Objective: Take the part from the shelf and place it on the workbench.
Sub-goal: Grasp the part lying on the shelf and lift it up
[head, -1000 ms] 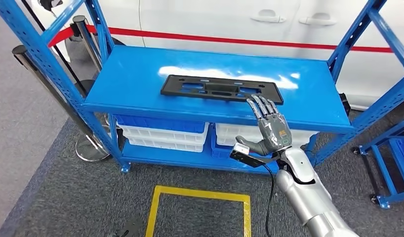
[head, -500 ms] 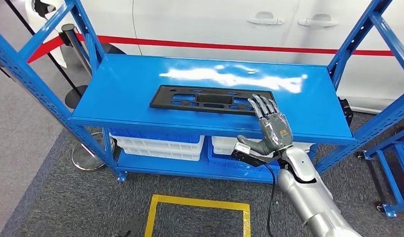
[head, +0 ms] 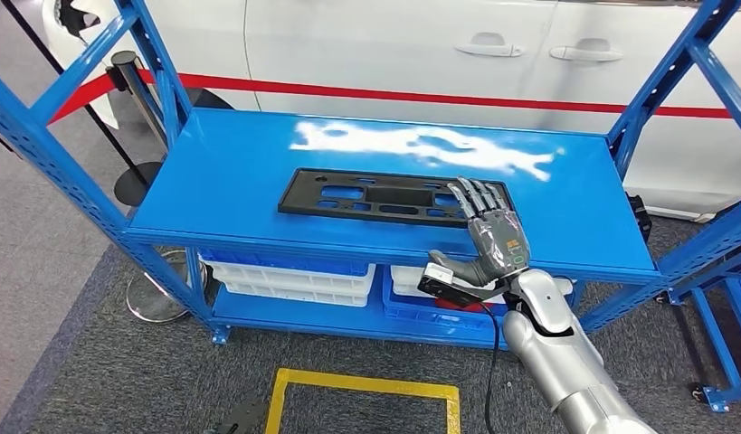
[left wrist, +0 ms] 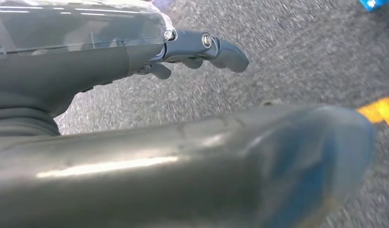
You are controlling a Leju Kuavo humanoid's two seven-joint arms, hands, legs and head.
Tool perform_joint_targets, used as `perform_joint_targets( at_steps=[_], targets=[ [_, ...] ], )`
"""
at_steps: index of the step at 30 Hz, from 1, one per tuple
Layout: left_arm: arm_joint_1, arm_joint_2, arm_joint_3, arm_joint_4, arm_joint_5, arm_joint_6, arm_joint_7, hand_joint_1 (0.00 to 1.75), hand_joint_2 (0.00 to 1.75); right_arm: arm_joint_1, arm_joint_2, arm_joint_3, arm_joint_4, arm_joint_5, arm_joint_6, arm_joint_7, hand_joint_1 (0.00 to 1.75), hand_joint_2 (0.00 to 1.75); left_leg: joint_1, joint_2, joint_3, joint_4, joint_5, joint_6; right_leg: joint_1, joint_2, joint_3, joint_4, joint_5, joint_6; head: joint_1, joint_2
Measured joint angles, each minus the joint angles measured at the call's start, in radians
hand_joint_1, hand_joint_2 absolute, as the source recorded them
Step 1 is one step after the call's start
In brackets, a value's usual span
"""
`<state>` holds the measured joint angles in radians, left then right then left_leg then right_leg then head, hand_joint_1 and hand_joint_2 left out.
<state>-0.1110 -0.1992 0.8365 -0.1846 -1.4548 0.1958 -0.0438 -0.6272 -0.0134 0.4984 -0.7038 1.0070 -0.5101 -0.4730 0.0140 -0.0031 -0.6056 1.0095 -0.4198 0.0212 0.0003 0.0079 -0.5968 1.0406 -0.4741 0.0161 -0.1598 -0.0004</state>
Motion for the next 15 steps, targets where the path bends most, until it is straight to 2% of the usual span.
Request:
perform_joint_targets(
  at_steps=[1,3,4,5,6,8,9,10,11,12,14,15],
  targets=[
    [-0.001,0.0,0.0,0.0,-0.001,0.0,-0.001,0.0,0.0,0.0,0.0,0.0,0.0,0.001,0.0,-0.001,0.0,0.0,0.002,0.0,0.002,-0.002,0.001,0.004,-0.003,-0.001,-0.021,0.045,-0.028,0.006,0.0,0.0],
    [-0.002,0.0,0.0,0.0,-0.002,-0.001,-0.001,0.0,0.0,0.004,0.0,0.002,0.001,0.004,0.001,-0.006,0.0,0.0,0.001,0.0,0.002,-0.002,-0.001,0.007,-0.007,-0.002,-0.089,0.182,-0.092,0.016,0.0,0.0],
    [-0.002,0.0,0.0,0.0,-0.002,-0.001,-0.001,0.0,0.0,0.006,0.0,0.004,0.001,0.006,0.002,-0.008,0.0,0.0,0.001,0.0,0.003,-0.002,-0.002,0.008,-0.009,-0.002,-0.118,0.235,-0.107,0.019,0.0,0.0],
    [-0.001,0.0,0.0,0.0,-0.003,-0.001,0.0,0.0,0.0,0.009,0.0,0.006,0.002,0.009,0.003,-0.01,0.0,0.0,0.001,-0.001,0.004,-0.002,-0.003,0.008,-0.011,-0.003,-0.132,0.256,-0.103,0.02,0.0,0.0],
    [0.0,0.0,0.0,0.0,-0.003,-0.001,0.0,0.0,0.0,0.009,0.0,0.008,0.003,0.013,0.006,-0.011,0.0,0.0,0.001,-0.002,0.006,-0.001,-0.005,0.006,-0.013,-0.003,-0.124,0.232,-0.077,0.019,0.0,0.0],
    [-0.001,0.0,0.0,0.0,-0.003,-0.001,0.001,0.0,0.0,0.004,0.0,0.014,0.005,0.024,0.011,-0.012,0.0,0.0,0.001,-0.004,0.012,-0.002,-0.009,0.002,-0.013,-0.003,-0.061,0.093,-0.001,0.012,0.0,0.0],
    [-0.002,0.0,0.0,0.0,-0.003,-0.001,0.001,0.0,0.0,-0.001,0.001,0.021,0.006,0.032,0.013,-0.013,0.0,0.0,0.0,-0.005,0.015,-0.001,-0.012,-0.002,-0.01,-0.003,-0.029,0.026,0.026,0.007,0.0,0.0],
    [-0.002,0.0,0.0,0.0,-0.003,-0.001,0.001,0.0,0.0,-0.007,0.003,0.029,0.008,0.04,0.014,-0.013,0.0,0.0,-0.001,-0.005,0.016,-0.001,-0.014,-0.006,-0.007,-0.003,-0.009,-0.017,0.04,0.002,0.0,0.0],
    [-0.002,0.0,0.0,0.0,-0.003,-0.001,0.0,0.0,0.0,-0.011,0.006,0.04,0.01,0.049,0.013,-0.012,0.0,0.0,-0.001,-0.004,0.017,-0.002,-0.015,-0.012,-0.003,-0.002,0.0,-0.036,0.041,-0.003,0.0,0.0],
    [-0.003,-0.001,0.0,0.0,-0.002,-0.001,0.0,0.0,0.0,-0.014,0.008,0.051,0.013,0.06,0.012,-0.009,0.0,0.0,-0.001,-0.004,0.018,-0.003,-0.016,-0.017,0.001,-0.002,0.001,-0.037,0.041,-0.008,0.0,0.0],
    [-0.002,-0.001,0.0,0.0,-0.002,-0.001,-0.001,0.0,0.0,-0.017,0.016,0.074,0.016,0.087,0.009,0.003,0.0,0.0,0.0,-0.003,0.018,0.001,-0.022,-0.029,-0.002,-0.002,0.005,-0.045,0.044,-0.019,0.0,0.0],
    [-0.002,-0.001,0.0,0.0,-0.002,-0.001,-0.001,0.0,0.0,-0.019,0.021,0.086,0.017,0.102,0.007,0.012,0.0,0.0,0.0,-0.003,0.011,0.021,-0.037,-0.033,-0.004,-0.003,0.008,-0.05,0.046,-0.026,0.0,0.0]
  ],
)
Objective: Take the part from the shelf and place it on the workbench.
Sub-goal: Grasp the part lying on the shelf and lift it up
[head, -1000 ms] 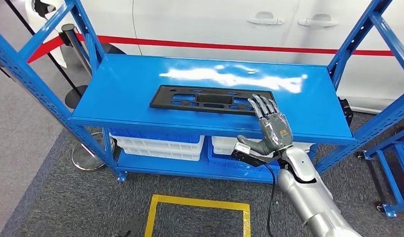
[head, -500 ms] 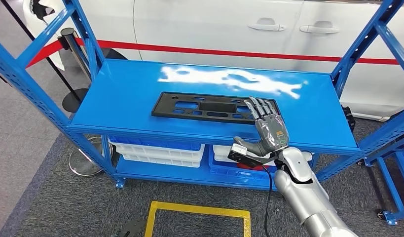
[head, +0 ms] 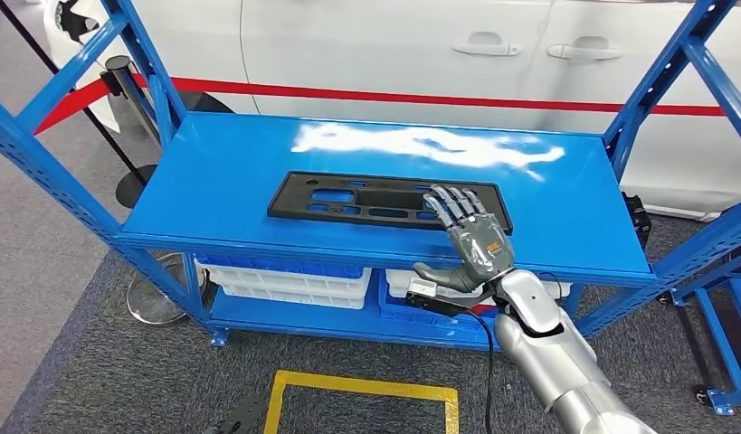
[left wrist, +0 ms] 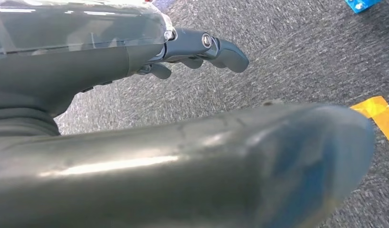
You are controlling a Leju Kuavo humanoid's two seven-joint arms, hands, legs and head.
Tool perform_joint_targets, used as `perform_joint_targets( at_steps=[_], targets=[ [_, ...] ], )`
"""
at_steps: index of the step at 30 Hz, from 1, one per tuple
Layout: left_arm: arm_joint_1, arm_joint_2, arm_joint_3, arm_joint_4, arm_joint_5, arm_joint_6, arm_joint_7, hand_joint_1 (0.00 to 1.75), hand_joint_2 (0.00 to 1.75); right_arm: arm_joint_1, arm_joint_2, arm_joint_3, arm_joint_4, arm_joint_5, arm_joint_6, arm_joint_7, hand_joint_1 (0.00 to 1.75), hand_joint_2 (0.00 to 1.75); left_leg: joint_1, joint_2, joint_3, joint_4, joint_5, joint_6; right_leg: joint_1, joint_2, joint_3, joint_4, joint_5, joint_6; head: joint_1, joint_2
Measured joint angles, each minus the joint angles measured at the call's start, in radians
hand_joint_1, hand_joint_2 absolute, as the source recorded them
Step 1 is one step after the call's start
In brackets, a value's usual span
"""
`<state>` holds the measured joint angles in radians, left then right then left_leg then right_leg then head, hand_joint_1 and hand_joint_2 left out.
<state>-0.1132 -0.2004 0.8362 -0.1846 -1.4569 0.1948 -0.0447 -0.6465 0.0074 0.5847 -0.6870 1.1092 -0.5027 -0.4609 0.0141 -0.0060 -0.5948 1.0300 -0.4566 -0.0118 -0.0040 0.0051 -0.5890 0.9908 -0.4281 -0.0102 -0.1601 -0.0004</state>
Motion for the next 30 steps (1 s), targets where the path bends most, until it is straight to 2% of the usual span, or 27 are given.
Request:
perform_joint_targets(
  at_steps=[1,3,4,5,6,7,8,10,11,13,15,17,19,20,21,22,23,24,25,26,27,30],
  targets=[
    [0.0,0.0,0.0,0.0,0.0,0.0,0.0,0.0,0.0,-0.002,0.006,0.013,0.001,0.017,-0.001,0.011,0.0,0.0,0.0,0.0,-0.018,0.042,-0.026,-0.003,-0.002,-0.001,0.003,-0.004,0.002,-0.006,0.0,0.0],
    [0.001,0.0,0.0,0.0,0.0,-0.001,0.001,0.0,0.0,-0.005,0.018,0.04,0.005,0.05,0.0,0.035,0.0,0.0,0.0,0.0,-0.08,0.176,-0.092,-0.007,0.001,-0.002,0.005,-0.004,0.0,-0.013,0.0,0.0],
    [0.002,0.0,0.0,0.0,-0.001,-0.001,0.002,0.0,0.0,-0.005,0.022,0.054,0.008,0.064,0.0,0.046,0.0,0.0,0.0,0.0,-0.111,0.238,-0.113,-0.009,0.002,-0.002,0.005,-0.002,-0.001,-0.015,0.0,0.0],
    [0.003,0.0,0.0,0.0,-0.001,-0.001,0.002,0.0,0.0,-0.005,0.027,0.067,0.011,0.075,0.001,0.056,0.0,0.0,0.0,0.0,-0.127,0.268,-0.115,-0.009,0.003,-0.002,0.005,0.0,-0.003,-0.016,0.0,0.0],
    [0.004,0.0,0.0,0.0,-0.001,-0.002,0.003,0.0,0.0,-0.005,0.031,0.079,0.014,0.083,0.002,0.063,0.0,0.0,0.0,0.001,-0.124,0.257,-0.097,-0.009,0.004,-0.001,0.006,0.002,-0.006,-0.016,0.0,0.0],
    [0.004,0.0,0.0,0.0,-0.002,-0.002,0.004,0.0,0.0,-0.006,0.035,0.089,0.017,0.088,0.002,0.068,0.0,0.0,0.0,0.001,-0.101,0.206,-0.062,-0.008,0.004,-0.001,0.008,0.006,-0.009,-0.015,0.0,0.0],
    [0.004,0.0,0.0,0.0,-0.002,-0.002,0.004,0.0,0.0,-0.007,0.039,0.097,0.019,0.092,0.003,0.072,0.0,0.0,0.0,0.001,-0.067,0.132,-0.025,-0.006,0.004,0.0,0.009,0.01,-0.013,-0.012,0.0,0.0],
    [0.002,0.0,0.0,0.0,-0.004,-0.002,0.004,0.0,0.0,-0.014,0.044,0.112,0.023,0.102,0.007,0.078,0.0,0.0,-0.002,0.002,-0.012,0.018,0.015,0.001,0.007,0.002,0.008,0.02,-0.021,-0.004,0.0,0.0],
    [0.002,-0.001,0.0,0.0,-0.005,-0.002,0.004,0.0,0.0,-0.018,0.047,0.12,0.026,0.11,0.012,0.082,0.0,0.0,-0.003,0.001,-0.003,-0.004,0.017,0.006,0.009,0.002,0.006,0.022,-0.022,0.0,0.0,0.0],
    [0.002,-0.001,0.0,0.0,-0.007,-0.001,0.005,0.0,0.0,-0.028,0.054,0.139,0.036,0.127,0.028,0.095,0.0,0.0,-0.004,0.0,-0.003,-0.007,0.017,0.016,0.01,0.003,0.003,0.023,-0.022,0.007,0.0,0.0],
    [0.0,-0.002,0.0,0.0,-0.009,0.0,0.007,0.0,0.0,-0.04,0.065,0.155,0.047,0.14,0.044,0.109,0.0,0.0,-0.001,0.0,-0.002,-0.013,0.022,0.027,0.008,0.002,-0.006,0.041,-0.037,0.017,0.0,0.0],
    [-0.005,-0.002,-0.002,0.0,-0.011,-0.002,0.008,0.0,0.0,-0.055,0.079,0.17,0.061,0.148,0.062,0.122,0.0,0.0,0.002,0.001,-0.001,-0.017,0.025,0.035,0.003,0.001,-0.049,0.134,-0.091,0.028,0.0,0.0],
    [-0.007,-0.003,-0.005,0.0,-0.014,-0.004,0.011,0.0,0.0,-0.068,0.092,0.184,0.079,0.152,0.075,0.131,0.0,0.0,0.002,0.001,-0.002,-0.017,0.025,0.037,-0.001,0.0,-0.116,0.269,-0.147,0.035,0.0,0.0],
    [-0.007,-0.004,-0.007,0.0,-0.015,-0.004,0.012,0.0,0.0,-0.071,0.098,0.189,0.087,0.154,0.078,0.133,0.0,0.0,0.002,0.001,-0.002,-0.017,0.024,0.037,-0.003,0.0,-0.137,0.307,-0.153,0.037,0.0,0.0],
    [-0.007,-0.004,-0.008,0.0,-0.016,-0.004,0.013,0.0,0.0,-0.073,0.103,0.194,0.093,0.155,0.08,0.135,0.0,0.0,0.002,0.0,-0.002,-0.016,0.024,0.037,-0.005,0.0,-0.139,0.305,-0.138,0.037,0.0,0.0],
    [-0.007,-0.004,-0.008,0.0,-0.016,-0.004,0.014,0.0,0.0,-0.077,0.107,0.197,0.099,0.155,0.081,0.137,0.0,0.0,0.002,0.0,0.0,-0.016,0.023,0.035,-0.006,-0.001,-0.121,0.263,-0.105,0.035,0.0,0.0],
    [-0.008,-0.004,-0.009,0.0,-0.016,-0.004,0.014,0.0,0.0,-0.082,0.112,0.199,0.103,0.156,0.081,0.138,0.0,0.0,0.002,-0.001,0.001,-0.016,0.022,0.034,-0.006,-0.001,-0.089,0.191,-0.064,0.031,0.0,0.0],
    [-0.008,-0.005,-0.009,0.0,-0.017,-0.004,0.014,0.0,0.0,-0.088,0.115,0.2,0.107,0.155,0.082,0.139,0.0,0.0,0.001,-0.002,0.002,-0.016,0.021,0.031,-0.003,0.0,-0.054,0.12,-0.034,0.026,0.0,0.0],
    [-0.009,-0.005,-0.01,0.0,-0.017,-0.005,0.014,0.0,0.0,-0.094,0.12,0.201,0.111,0.155,0.082,0.14,0.0,0.0,0.0,-0.002,0.002,-0.016,0.02,0.027,0.0,0.0,-0.028,0.063,-0.014,0.021,0.0,0.0],
    [-0.009,-0.005,-0.011,0.0,-0.018,-0.006,0.015,0.0,0.0,-0.1,0.125,0.202,0.116,0.155,0.085,0.144,0.0,0.0,0.0,-0.002,0.002,-0.016,0.019,0.023,0.004,0.001,-0.014,0.031,-0.007,0.017,0.0,0.0],
    [-0.009,-0.006,-0.012,0.0,-0.018,-0.007,0.015,0.0,0.0,-0.105,0.13,0.202,0.121,0.155,0.089,0.149,0.0,0.0,0.0,-0.002,0.001,-0.017,0.02,0.018,0.007,0.002,-0.011,0.022,-0.011,0.014,0.0,0.0],
    [-0.01,-0.009,-0.014,0.0,-0.018,-0.008,0.015,0.0,0.0,-0.126,0.154,0.203,0.142,0.15,0.107,0.171,0.0,1.31,0.001,-0.001,-0.003,-0.007,0.008,0.0,0.003,0.003,-0.008,0.009,-0.004,-0.001,0.0,0.0]
  ],
)
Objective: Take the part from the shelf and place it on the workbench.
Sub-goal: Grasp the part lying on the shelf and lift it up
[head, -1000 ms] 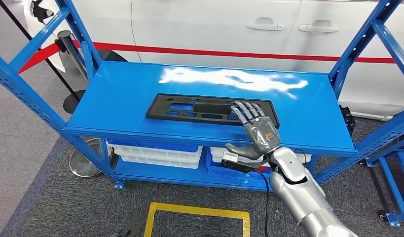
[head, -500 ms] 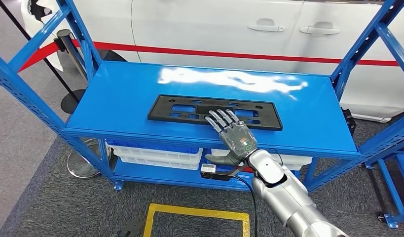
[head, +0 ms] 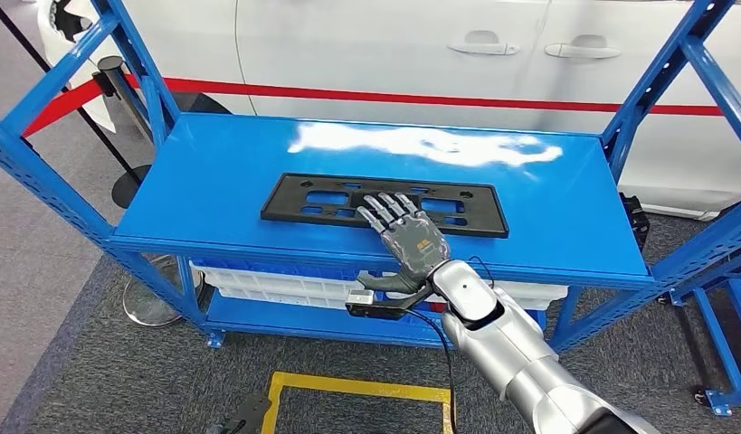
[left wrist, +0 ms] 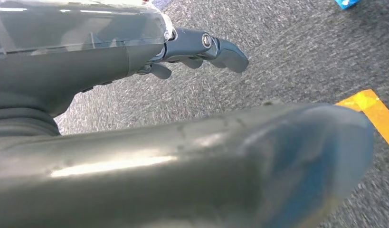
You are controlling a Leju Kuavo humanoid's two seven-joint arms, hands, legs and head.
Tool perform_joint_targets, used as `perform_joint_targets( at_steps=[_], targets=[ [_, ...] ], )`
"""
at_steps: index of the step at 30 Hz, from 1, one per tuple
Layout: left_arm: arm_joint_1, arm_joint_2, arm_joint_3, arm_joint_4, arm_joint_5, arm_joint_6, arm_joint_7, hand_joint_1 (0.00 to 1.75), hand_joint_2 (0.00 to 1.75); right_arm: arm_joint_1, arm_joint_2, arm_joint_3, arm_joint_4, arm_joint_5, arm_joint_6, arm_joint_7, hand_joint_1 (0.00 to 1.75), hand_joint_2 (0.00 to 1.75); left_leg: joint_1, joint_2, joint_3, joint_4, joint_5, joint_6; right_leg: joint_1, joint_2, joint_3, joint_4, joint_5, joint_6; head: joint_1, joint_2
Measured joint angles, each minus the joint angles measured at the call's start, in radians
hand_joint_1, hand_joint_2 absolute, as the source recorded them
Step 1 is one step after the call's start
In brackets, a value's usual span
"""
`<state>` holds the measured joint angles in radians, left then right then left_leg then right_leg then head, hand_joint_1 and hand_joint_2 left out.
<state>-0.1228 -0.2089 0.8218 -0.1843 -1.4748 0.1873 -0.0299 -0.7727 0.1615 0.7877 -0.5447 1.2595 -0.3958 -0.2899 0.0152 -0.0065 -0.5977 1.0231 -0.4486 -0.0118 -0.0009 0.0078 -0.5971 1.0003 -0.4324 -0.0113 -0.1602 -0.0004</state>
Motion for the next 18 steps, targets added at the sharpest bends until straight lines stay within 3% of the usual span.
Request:
perform_joint_targets(
  at_steps=[1,4,5,6,7,9,10,12,15,16,18],
  targets=[
    [-0.001,0.0,0.0,0.0,0.0,0.0,0.001,0.0,0.0,-0.011,0.01,0.0,0.008,-0.003,0.005,0.007,0.0,1.75,0.0,0.0,-0.013,0.03,-0.02,-0.004,-0.003,0.0,0.002,-0.005,0.003,-0.006,0.0,0.0],
    [-0.002,0.0,-0.001,0.0,0.0,0.0,0.005,0.0,0.0,-0.038,0.033,0.001,0.037,-0.013,0.026,0.029,0.0,1.75,0.001,0.001,-0.1,0.218,-0.109,-0.01,-0.002,-0.002,0.005,-0.007,0.002,-0.017,0.0,0.0],
    [-0.001,0.0,-0.001,0.0,0.0,0.0,0.007,0.0,0.0,-0.043,0.038,0.002,0.048,-0.018,0.035,0.036,0.0,1.75,0.001,0.001,-0.123,0.265,-0.12,-0.012,-0.001,-0.003,0.005,-0.006,0.001,-0.018,0.0,0.0],
    [0.0,0.0,-0.001,0.0,0.0,0.0,0.009,0.0,0.0,-0.048,0.043,0.002,0.059,-0.024,0.044,0.042,0.0,1.75,0.001,0.001,-0.131,0.278,-0.113,-0.013,0.0,-0.003,0.006,-0.004,0.0,-0.018,0.0,0.0],
    [0.0,0.0,-0.001,0.0,0.001,0.0,0.009,0.0,0.0,-0.053,0.048,0.002,0.07,-0.03,0.053,0.048,0.0,1.75,0.002,0.001,-0.119,0.248,-0.086,-0.013,0.0,-0.002,0.007,-0.001,-0.002,-0.018,0.0,0.0],
    [-0.001,0.0,-0.001,0.0,0.002,0.0,0.01,0.0,0.0,-0.068,0.058,0.002,0.089,-0.037,0.067,0.061,0.0,1.75,0.002,0.002,-0.057,0.116,-0.016,-0.01,0.001,0.001,0.007,0.007,-0.01,-0.013,0.0,0.0],
    [-0.001,0.0,-0.001,0.0,0.002,0.001,0.01,0.0,0.0,-0.077,0.062,0.002,0.098,-0.038,0.074,0.069,0.0,1.75,0.001,0.002,-0.029,0.056,0.005,-0.008,0.003,0.002,0.006,0.013,-0.013,-0.01,0.0,0.0],
    [-0.002,0.0,-0.001,0.0,0.003,0.001,0.01,0.0,0.0,-0.09,0.069,0.002,0.116,-0.032,0.083,0.09,0.0,1.75,-0.001,0.001,-0.008,0.008,0.009,0.0,0.006,0.004,-0.001,0.02,-0.016,-0.002,0.0,0.0],
    [-0.001,0.0,-0.001,0.0,0.003,0.003,0.011,0.0,0.0,-0.098,0.075,0.005,0.136,0.0,0.094,0.126,0.0,1.75,0.0,-0.001,-0.008,0.001,0.013,0.017,0.005,0.003,-0.007,0.03,-0.025,0.012,0.0,0.0],
    [-0.002,0.0,-0.001,0.0,0.002,0.003,0.011,0.0,0.0,-0.102,0.076,0.008,0.143,0.015,0.101,0.139,0.0,1.75,0.002,0.0,-0.007,-0.002,0.015,0.023,0.003,0.002,-0.018,0.055,-0.042,0.017,0.0,0.0],
    [-0.005,0.0,-0.001,0.0,0.001,0.004,0.012,0.0,0.0,-0.111,0.077,0.017,0.157,0.044,0.125,0.167,0.0,1.75,0.004,0.0,-0.006,-0.005,0.017,0.03,-0.001,-0.001,-0.069,0.165,-0.1,0.028,0.0,0.0]
  ],
)
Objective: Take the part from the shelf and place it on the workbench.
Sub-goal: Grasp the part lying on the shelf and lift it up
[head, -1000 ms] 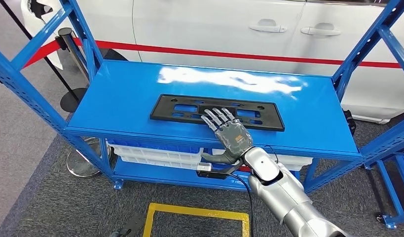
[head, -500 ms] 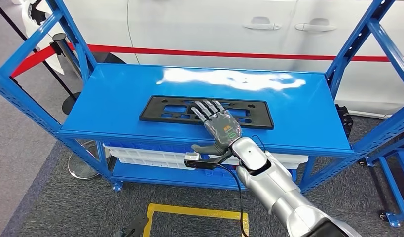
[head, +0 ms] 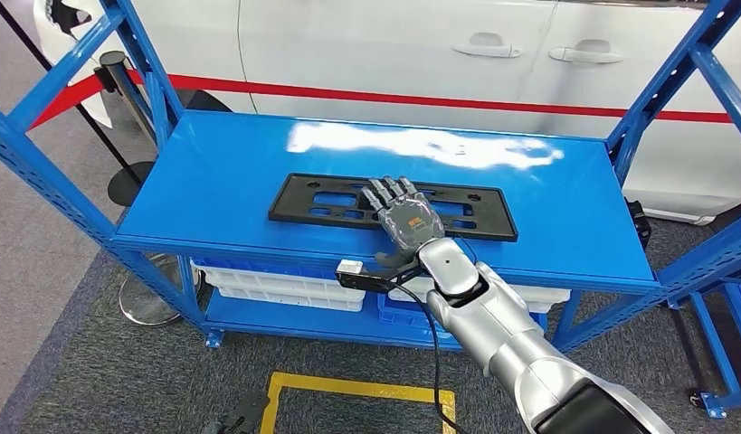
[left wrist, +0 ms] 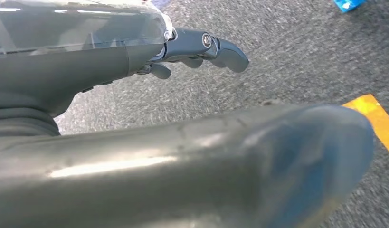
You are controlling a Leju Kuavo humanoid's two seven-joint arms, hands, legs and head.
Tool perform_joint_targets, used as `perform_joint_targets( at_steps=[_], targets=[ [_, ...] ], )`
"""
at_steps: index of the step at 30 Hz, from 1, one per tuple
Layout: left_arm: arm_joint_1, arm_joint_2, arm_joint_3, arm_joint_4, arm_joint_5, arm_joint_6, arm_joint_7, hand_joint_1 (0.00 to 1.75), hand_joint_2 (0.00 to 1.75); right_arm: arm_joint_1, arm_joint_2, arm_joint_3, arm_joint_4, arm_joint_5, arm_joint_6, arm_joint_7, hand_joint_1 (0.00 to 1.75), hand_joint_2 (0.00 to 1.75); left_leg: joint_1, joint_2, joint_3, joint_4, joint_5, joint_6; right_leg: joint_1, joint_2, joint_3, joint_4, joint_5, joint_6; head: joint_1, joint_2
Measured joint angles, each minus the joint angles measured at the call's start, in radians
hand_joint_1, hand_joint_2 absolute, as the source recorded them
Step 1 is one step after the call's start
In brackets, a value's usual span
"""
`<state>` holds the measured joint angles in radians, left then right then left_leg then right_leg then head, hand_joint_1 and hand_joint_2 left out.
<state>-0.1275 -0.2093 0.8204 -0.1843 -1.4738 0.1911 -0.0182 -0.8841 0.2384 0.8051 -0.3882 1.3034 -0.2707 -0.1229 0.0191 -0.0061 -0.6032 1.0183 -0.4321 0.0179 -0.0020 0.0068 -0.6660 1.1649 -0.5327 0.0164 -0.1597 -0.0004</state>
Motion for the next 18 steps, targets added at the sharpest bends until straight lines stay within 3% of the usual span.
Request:
perform_joint_targets(
  at_steps=[2,3,4,7,9,11,13,15,17,18],
  targets=[
    [0.0,0.0,0.0,0.0,-0.001,0.0,0.001,0.0,0.0,-0.004,0.0,0.012,0.017,0.029,0.033,0.033,0.0,1.75,0.0,0.0,0.0,0.0,-0.001,0.002,-0.004,-0.001,-0.064,0.124,-0.044,0.006,0.0,0.0],
    [0.0,0.0,0.0,0.0,-0.001,0.0,0.002,0.0,0.0,-0.005,0.0,0.018,0.024,0.042,0.049,0.049,0.0,1.75,0.0,0.0,0.0,0.0,-0.001,0.002,-0.006,-0.001,-0.078,0.146,-0.04,0.006,0.0,0.0],
    [0.0,0.0,0.0,0.0,-0.002,0.0,0.003,0.0,0.0,-0.006,0.0,0.025,0.031,0.055,0.066,0.064,0.0,1.75,0.0,-0.001,0.001,0.0,-0.001,0.001,-0.007,-0.002,-0.073,0.127,-0.017,0.005,0.0,0.0],
    [-0.001,-0.001,0.0,0.0,-0.003,0.0,0.006,0.0,0.0,-0.021,0.0,0.045,0.045,0.082,0.112,0.096,0.0,1.75,-0.001,-0.002,0.005,0.001,-0.005,-0.004,-0.003,-0.002,0.017,-0.073,0.084,-0.007,0.0,0.0],
    [-0.002,-0.002,0.0,0.0,-0.003,0.0,0.008,0.0,0.0,-0.03,0.0,0.054,0.054,0.087,0.153,0.115,0.0,1.75,-0.003,-0.002,0.003,0.001,-0.005,-0.013,0.003,-0.001,0.048,-0.144,0.102,-0.014,0.0,0.0],
    [-0.001,-0.003,0.0,0.0,-0.002,0.001,0.011,0.0,0.0,-0.036,0.0,0.057,0.062,0.087,0.184,0.128,0.03,1.75,-0.003,-0.001,0.004,-0.002,-0.006,-0.025,0.004,0.001,0.051,-0.15,0.101,-0.021,0.0,0.0],
    [-0.001,-0.003,0.0,0.0,-0.002,0.001,0.012,0.0,0.0,-0.041,0.001,0.058,0.068,0.087,0.202,0.138,0.73,1.75,-0.002,0.0,-0.003,0.019,-0.024,-0.034,0.0,0.0,0.058,-0.16,0.105,-0.031,0.0,0.0],
    [-0.002,-0.003,0.0,0.0,-0.003,0.002,0.013,0.0,0.0,-0.043,0.002,0.059,0.072,0.086,0.216,0.148,1.49,1.75,0.0,0.0,-0.045,0.116,-0.081,-0.04,-0.002,-0.001,0.062,-0.166,0.107,-0.04,0.0,0.0],
    [-0.001,-0.003,0.0,0.0,-0.002,0.002,0.014,0.0,0.0,-0.041,0.002,0.059,0.078,0.081,0.223,0.161,1.6,1.75,0.001,0.001,-0.106,0.245,-0.134,-0.043,0.0,-0.002,0.063,-0.165,0.106,-0.044,0.0,0.0],
    [0.0,-0.003,0.0,0.0,-0.002,0.002,0.015,0.0,0.0,-0.04,0.002,0.059,0.081,0.079,0.223,0.168,1.61,1.75,0.001,0.001,-0.122,0.277,-0.138,-0.045,0.001,-0.002,0.063,-0.164,0.105,-0.045,0.0,0.0]
  ],
)
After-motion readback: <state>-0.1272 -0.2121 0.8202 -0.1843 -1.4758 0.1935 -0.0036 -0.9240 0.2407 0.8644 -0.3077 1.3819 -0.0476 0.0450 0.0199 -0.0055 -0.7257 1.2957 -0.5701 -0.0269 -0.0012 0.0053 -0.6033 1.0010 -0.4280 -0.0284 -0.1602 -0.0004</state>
